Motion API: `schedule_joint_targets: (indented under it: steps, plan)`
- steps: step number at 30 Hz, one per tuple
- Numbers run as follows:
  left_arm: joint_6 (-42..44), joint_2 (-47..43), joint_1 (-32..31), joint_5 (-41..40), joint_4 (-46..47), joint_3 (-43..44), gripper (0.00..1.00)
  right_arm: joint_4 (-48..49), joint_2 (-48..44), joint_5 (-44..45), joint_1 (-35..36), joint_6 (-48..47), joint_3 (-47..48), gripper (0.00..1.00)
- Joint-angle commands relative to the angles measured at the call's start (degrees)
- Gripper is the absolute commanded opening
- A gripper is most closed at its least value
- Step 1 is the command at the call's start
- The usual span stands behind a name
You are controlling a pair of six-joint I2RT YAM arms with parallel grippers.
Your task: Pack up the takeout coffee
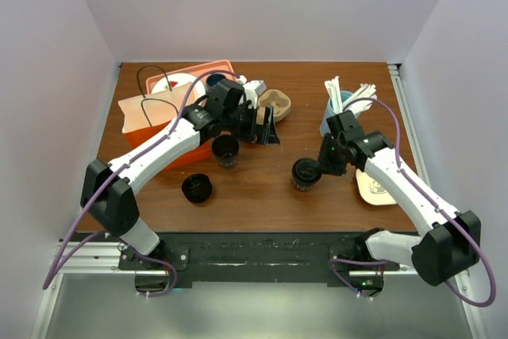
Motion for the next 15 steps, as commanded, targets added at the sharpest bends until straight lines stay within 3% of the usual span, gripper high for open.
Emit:
schedule_joint_targets:
  steps: [1,11,15]
  plan:
    - [0.9,-2.4,-0.1,3.2,-0.3,4.5,1.0,0.6,1.0,5.2,0.8,1.0,2.5,0.34]
    - [1.2,-3.8,-0.1,3.3,-2.3,9.1,1.0,1.6,4.2,6.2,2.5,0.7,2.6,0.25]
    - [1.7,-4.4,0.0,2.4,-2.9,9.6,0.99,1.2,5.3,8.0,2.5,0.0,3.7,0.01]
